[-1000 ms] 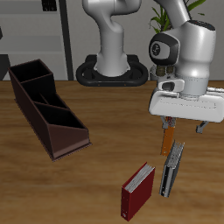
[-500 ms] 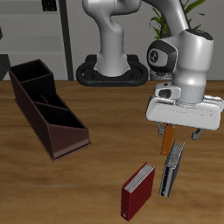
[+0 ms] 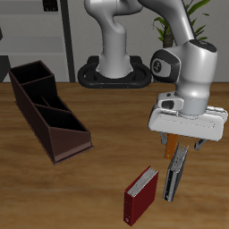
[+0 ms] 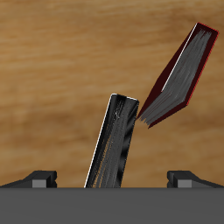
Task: Place the striped book into the right desk caddy's back compartment
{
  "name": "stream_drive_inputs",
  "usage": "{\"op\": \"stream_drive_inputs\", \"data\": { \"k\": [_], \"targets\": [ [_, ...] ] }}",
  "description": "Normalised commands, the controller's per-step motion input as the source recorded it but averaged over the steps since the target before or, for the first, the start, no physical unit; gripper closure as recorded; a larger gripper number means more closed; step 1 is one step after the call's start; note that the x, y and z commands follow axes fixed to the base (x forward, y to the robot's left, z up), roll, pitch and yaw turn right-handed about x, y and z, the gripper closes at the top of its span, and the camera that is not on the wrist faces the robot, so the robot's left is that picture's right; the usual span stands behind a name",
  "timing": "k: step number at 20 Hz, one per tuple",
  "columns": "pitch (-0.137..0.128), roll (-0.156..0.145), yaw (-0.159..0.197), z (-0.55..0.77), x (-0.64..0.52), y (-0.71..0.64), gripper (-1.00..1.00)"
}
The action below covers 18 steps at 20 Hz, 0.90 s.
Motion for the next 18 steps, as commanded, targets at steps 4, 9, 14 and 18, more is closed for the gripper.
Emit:
{"op": "stream_drive_inputs", "data": {
  "k": [4,9,14,18],
  "targets": [
    [0.035,-0.001,-0.023,-0.21,0.01,0.02,-1.00],
    [0.021,0.007,-0.003,-0.18,0.03,0.01,-1.00],
    [0.031,-0.003,0.000,-0.21,0.07,-0.04,-1.00],
    [0.035,0.005,0.002,-0.20,0.07,-0.02,-1.00]
  ]
}}
